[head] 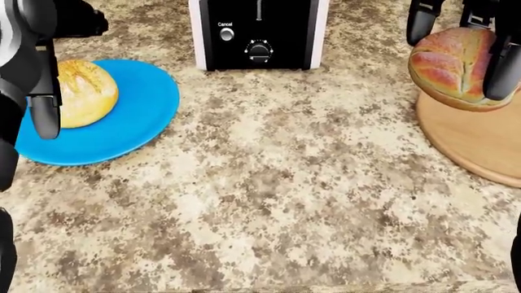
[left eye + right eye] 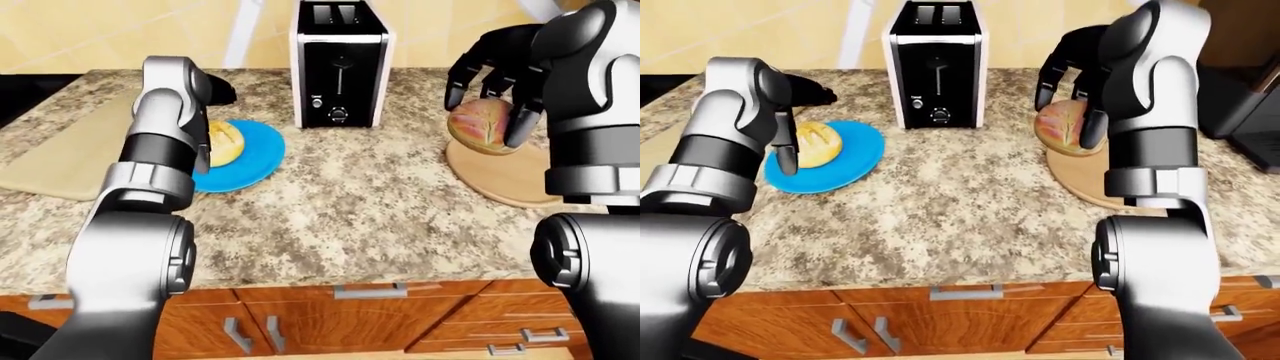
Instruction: Place all breads on the cutting board.
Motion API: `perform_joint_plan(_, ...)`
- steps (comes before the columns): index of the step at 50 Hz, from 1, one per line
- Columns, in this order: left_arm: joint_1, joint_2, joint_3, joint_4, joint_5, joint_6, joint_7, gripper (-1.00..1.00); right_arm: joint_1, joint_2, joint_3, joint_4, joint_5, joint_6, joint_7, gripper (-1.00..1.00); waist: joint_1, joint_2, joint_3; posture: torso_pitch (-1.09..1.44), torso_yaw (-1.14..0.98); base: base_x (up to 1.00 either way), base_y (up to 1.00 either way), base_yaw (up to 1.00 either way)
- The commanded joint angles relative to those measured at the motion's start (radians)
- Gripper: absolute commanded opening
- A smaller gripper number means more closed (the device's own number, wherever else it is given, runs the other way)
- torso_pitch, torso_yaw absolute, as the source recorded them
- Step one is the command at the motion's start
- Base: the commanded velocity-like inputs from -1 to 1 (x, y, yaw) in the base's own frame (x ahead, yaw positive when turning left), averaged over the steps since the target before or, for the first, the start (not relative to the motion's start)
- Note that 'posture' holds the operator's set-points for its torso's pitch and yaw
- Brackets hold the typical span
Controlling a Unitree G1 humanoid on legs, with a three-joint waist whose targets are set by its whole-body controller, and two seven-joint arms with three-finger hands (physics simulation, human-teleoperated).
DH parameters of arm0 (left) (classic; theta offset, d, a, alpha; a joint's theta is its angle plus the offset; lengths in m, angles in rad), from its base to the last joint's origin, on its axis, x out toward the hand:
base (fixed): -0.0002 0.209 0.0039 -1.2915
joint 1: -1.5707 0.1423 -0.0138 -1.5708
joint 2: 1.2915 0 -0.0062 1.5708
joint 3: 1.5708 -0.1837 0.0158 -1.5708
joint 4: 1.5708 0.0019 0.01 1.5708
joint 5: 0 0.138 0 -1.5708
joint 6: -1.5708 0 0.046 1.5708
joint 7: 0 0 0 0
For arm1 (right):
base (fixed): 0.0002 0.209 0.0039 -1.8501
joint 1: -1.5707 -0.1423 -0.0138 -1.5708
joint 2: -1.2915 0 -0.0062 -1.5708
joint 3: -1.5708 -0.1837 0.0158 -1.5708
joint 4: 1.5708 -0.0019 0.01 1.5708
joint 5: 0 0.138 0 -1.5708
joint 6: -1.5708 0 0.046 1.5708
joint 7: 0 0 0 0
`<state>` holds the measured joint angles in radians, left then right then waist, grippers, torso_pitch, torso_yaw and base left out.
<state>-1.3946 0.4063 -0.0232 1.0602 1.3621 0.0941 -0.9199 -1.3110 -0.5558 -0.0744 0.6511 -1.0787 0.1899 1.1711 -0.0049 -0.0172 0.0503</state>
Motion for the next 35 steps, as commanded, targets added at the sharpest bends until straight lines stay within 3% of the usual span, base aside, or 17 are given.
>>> perform_joint_plan(1,-0.037,0.02,0.005,-0.052,0.01,0.004,-0.005,1.0,-0.044,-0.013,-0.01,-0.034,-0.002,-0.005,-0.02,-1.0,0.002,-0.002,-0.036,0.0,0.0,0.0,0.0,0.0)
perform_joint_plan(6,-0.014,0.027,0.01,-0.091,0.014,0.01,-0.036,1.0,-0.033,-0.011,-0.011,-0.039,-0.001,-0.005,-0.024,-1.0,0.001,-0.002,-0.036,0.0,0.0,0.0,0.0,0.0)
perform_joint_plan(17,-0.042,0.006,0.017,-0.034,-0.008,0.001,0.062,1.0,-0.025,-0.01,-0.01,-0.043,-0.004,-0.003,-0.023,-1.0,0.003,-0.003,-0.04,0.0,0.0,0.0,0.0,0.0)
perform_joint_plan(19,-0.04,-0.013,0.018,-0.018,-0.02,0.012,0.075,0.84,-0.024,-0.009,-0.009,-0.045,-0.006,-0.004,-0.02,-1.0,0.003,-0.004,-0.04,0.0,0.0,0.0,0.0,0.0)
perform_joint_plan(27,-0.07,-0.014,0.008,0.032,-0.041,0.009,0.131,0.77,-0.012,-0.008,-0.012,-0.044,-0.001,-0.004,-0.031,-1.0,0.003,-0.005,-0.042,0.0,0.0,0.0,0.0,0.0)
perform_joint_plan(28,-0.069,-0.015,0.007,0.031,-0.043,0.01,0.134,0.61,-0.01,-0.008,-0.012,-0.045,-0.001,-0.004,-0.031,-1.0,0.002,-0.005,-0.042,0.0,0.0,0.0,0.0,0.0)
perform_joint_plan(35,-0.06,-0.014,0.0,0.036,-0.047,0.013,0.141,0.65,-0.005,-0.012,-0.014,-0.054,0.002,-0.002,-0.025,-1.0,0.002,-0.003,-0.041,0.0,0.0,0.0,0.0,0.0)
